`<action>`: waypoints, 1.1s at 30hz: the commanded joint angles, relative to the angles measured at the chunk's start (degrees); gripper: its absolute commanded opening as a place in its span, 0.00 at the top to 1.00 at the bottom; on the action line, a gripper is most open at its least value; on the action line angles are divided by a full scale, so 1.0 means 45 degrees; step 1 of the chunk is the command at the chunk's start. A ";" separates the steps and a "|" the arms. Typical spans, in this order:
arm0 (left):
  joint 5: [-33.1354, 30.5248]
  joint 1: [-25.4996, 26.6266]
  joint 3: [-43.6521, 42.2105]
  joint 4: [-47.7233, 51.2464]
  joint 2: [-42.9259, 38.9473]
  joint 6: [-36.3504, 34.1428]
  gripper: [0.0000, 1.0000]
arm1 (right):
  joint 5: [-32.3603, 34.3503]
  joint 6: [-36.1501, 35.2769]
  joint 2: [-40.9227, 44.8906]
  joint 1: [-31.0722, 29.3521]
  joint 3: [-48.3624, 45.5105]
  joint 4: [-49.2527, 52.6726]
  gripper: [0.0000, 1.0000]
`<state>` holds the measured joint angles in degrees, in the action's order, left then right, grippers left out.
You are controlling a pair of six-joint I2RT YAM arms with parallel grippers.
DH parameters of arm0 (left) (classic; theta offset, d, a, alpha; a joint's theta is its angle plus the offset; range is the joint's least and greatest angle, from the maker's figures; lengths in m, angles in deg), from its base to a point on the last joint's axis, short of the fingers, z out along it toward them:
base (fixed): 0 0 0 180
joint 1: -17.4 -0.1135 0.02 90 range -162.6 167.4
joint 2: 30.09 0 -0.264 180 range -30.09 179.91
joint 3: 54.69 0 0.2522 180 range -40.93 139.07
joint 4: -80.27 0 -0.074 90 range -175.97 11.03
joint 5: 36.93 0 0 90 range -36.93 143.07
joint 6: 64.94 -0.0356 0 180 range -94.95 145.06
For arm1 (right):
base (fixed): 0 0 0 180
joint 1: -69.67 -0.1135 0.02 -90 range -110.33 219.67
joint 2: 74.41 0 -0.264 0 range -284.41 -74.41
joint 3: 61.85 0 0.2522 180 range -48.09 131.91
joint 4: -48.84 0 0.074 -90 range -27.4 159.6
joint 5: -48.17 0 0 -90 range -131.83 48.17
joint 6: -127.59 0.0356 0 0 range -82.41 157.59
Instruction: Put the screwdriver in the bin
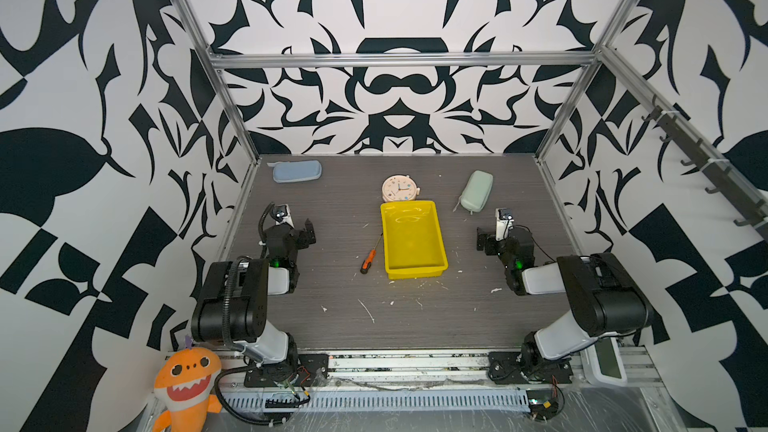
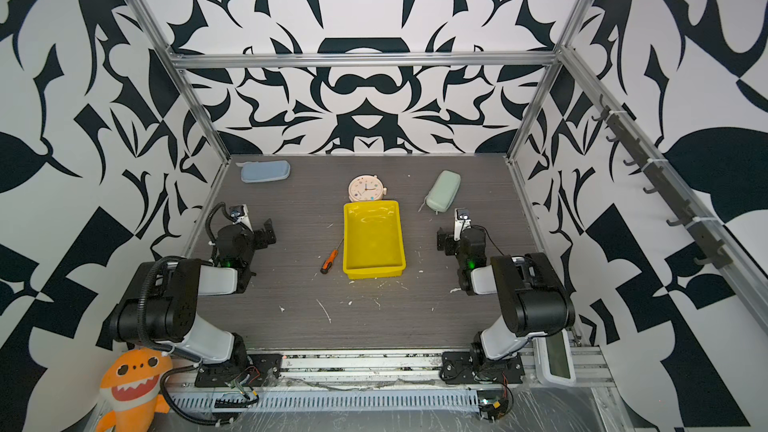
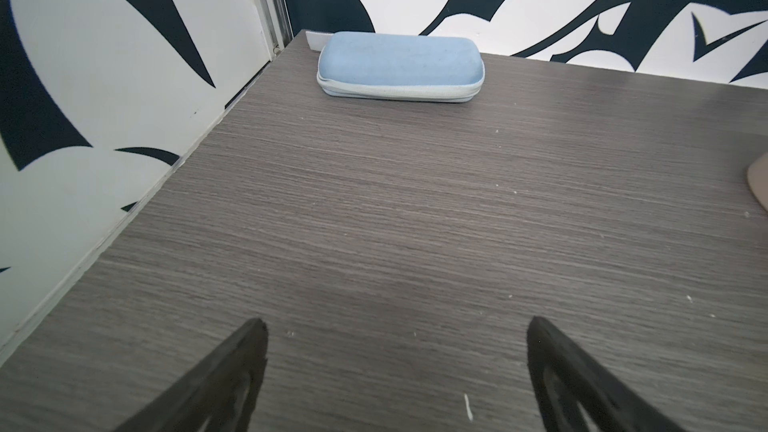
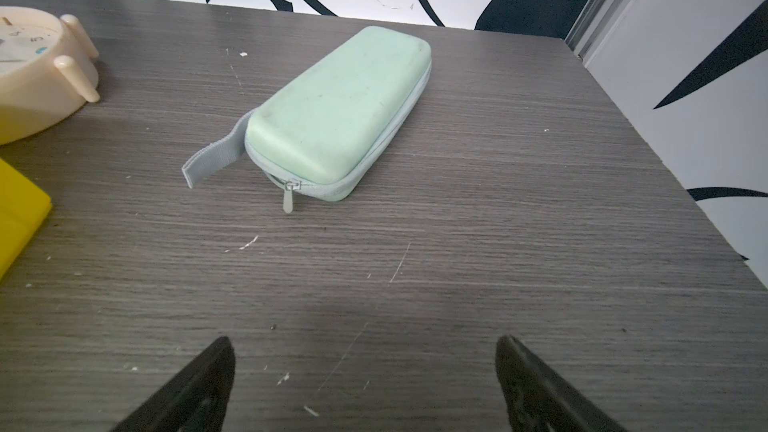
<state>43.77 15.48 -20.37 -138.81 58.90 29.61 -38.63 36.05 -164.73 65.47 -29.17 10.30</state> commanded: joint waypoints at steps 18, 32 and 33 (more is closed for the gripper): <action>0.2198 0.2964 0.6388 1.3906 -0.5711 0.3028 0.00 | 0.2866 0.1053 0.7071 -0.2496 0.3484 0.9531 0.00; 0.1687 0.2949 0.7102 1.8335 -0.7785 0.3054 0.00 | 0.4838 0.8440 0.9363 -0.2318 -0.1857 0.6121 0.00; 0.0847 0.2945 0.6810 1.8322 -0.8091 0.3622 0.01 | 0.5624 0.9091 0.9114 -0.2312 -0.1945 0.6172 0.00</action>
<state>53.76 28.99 10.21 -61.37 25.98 42.99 -18.17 69.88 -123.51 55.06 -36.77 47.05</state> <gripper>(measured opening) 0.995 0.997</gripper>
